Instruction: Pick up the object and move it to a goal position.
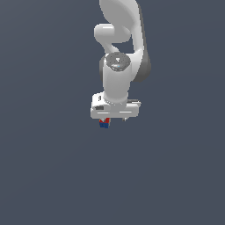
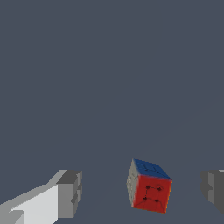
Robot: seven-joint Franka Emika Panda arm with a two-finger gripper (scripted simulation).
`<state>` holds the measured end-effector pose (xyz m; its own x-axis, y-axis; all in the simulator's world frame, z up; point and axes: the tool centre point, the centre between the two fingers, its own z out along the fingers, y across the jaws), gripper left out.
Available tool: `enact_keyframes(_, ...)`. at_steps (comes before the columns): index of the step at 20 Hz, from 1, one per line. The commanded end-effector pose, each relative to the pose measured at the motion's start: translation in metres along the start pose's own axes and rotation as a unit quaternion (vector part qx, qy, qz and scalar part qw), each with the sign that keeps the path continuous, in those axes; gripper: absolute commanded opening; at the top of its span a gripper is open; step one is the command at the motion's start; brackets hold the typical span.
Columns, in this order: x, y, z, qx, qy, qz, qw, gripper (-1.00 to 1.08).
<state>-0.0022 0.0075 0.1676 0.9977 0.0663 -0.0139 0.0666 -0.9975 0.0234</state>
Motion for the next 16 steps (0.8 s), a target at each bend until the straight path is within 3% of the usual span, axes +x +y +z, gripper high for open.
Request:
enact_keyframes(1, 0.0, 0.0, 0.0, 0.0, 0.0, 0.0, 1.0, 1.0)
enact_keyframes(9, 0.004, 0.026, -0.011, 0.006, 0.012, 0.041, 0.999, 1.0)
enact_keyframes(16, 0.002, 0.027, -0.008, 0.007, 0.012, 0.044, 0.9989, 1.0)
